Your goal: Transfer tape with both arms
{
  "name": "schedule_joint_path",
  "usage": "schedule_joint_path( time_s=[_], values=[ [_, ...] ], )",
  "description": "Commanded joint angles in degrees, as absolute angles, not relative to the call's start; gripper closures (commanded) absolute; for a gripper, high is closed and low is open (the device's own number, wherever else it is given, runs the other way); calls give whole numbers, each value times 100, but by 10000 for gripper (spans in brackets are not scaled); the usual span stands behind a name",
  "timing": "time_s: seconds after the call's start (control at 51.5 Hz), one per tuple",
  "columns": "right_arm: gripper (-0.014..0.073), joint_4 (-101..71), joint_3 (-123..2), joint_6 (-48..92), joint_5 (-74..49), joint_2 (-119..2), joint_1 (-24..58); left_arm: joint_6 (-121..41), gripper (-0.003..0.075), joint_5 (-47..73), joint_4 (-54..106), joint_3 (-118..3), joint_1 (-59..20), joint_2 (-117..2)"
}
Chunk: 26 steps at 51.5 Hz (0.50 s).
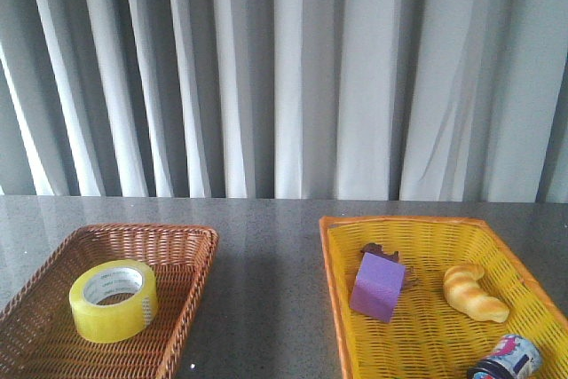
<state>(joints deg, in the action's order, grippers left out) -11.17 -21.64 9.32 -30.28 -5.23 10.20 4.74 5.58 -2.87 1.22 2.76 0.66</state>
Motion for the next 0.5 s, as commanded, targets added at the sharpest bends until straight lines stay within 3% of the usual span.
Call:
schedule_joint_path(
  time_s=[0.0, 0.252, 0.485],
  values=[
    [599, -703, -1871, 726, -1977, -563, 867, 532, 726, 112, -277, -20, 271, 103],
    [599, -229, -70, -55, 247, -157, 516, 532, 726, 112, -277, -20, 271, 103],
    [599, -100, 195, -169, 114, 49, -191, 532, 726, 112, -277, -20, 271, 103]
  ],
)
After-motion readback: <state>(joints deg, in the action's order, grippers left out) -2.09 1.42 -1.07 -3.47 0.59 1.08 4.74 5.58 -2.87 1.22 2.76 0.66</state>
